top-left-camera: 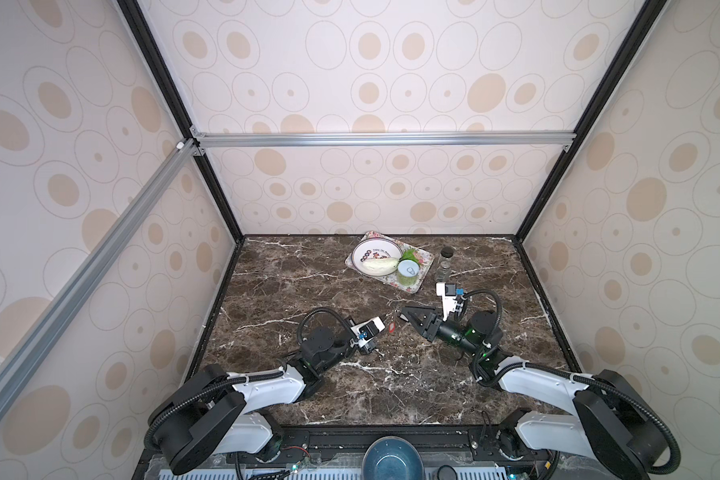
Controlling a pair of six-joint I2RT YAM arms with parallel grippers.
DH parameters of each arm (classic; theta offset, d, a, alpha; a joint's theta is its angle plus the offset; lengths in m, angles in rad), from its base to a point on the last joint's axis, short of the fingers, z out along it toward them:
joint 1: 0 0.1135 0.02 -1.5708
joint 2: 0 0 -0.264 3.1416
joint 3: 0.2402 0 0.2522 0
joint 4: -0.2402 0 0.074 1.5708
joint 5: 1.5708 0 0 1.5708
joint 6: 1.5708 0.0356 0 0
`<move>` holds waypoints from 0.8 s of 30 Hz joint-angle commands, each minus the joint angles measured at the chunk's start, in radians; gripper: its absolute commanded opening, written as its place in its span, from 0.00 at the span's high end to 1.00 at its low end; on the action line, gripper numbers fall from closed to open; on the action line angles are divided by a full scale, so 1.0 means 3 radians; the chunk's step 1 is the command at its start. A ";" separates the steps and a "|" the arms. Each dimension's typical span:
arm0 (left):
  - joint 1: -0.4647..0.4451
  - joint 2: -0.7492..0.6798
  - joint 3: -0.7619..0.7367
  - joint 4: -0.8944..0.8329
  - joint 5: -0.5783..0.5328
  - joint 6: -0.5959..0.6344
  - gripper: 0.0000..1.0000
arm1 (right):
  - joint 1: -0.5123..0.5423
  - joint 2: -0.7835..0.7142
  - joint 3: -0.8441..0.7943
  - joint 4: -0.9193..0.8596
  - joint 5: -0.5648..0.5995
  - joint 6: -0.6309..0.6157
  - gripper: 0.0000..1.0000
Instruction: Put the keys on the keyring
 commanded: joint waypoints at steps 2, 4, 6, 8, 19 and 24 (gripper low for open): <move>-0.0005 -0.0102 0.0026 0.0086 0.0038 -0.0009 1.00 | 0.0001 0.0012 0.0070 0.0173 -0.0040 0.0055 0.77; -0.0004 -0.0108 0.0026 0.0090 0.0048 -0.0014 1.00 | 0.0002 0.0019 0.0070 0.0176 -0.0045 0.0052 0.77; -0.0007 -0.0109 0.0029 0.0088 0.0047 -0.0009 1.00 | 0.0003 0.0038 0.0070 0.0205 -0.0042 0.0076 0.77; -0.0004 -0.0108 0.0026 0.0089 0.0033 -0.0009 1.00 | 0.0005 0.0077 0.0070 0.0252 -0.0060 0.0099 0.77; -0.0004 -0.0088 0.0031 0.0116 0.0034 -0.0030 1.00 | 0.0004 0.0157 0.0080 0.0331 -0.0127 0.0157 0.78; -0.0005 -0.0082 0.0040 0.0111 0.0039 -0.0034 1.00 | 0.0006 0.0217 0.0079 0.0411 -0.0127 0.0189 0.79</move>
